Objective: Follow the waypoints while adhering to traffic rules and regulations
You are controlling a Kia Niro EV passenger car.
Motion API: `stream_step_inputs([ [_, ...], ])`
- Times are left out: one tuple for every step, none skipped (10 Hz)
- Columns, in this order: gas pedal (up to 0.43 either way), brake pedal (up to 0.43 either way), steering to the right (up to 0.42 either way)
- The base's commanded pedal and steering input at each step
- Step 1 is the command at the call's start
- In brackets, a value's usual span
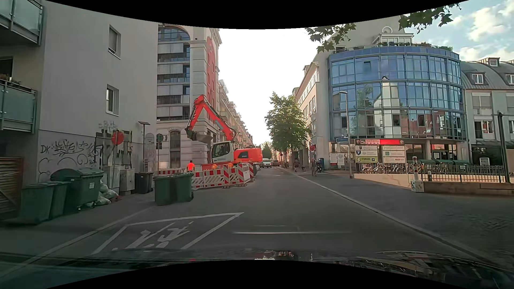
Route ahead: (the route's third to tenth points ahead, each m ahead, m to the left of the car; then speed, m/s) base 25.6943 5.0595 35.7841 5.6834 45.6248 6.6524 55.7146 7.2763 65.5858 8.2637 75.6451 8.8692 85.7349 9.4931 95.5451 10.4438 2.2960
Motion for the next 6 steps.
stream_step_inputs([
  [0.000,0.134,0.087],
  [0.000,0.134,0.120],
  [0.000,0.140,0.146],
  [0.000,0.140,0.184],
  [0.000,0.134,0.223],
  [0.000,0.134,0.259],
])
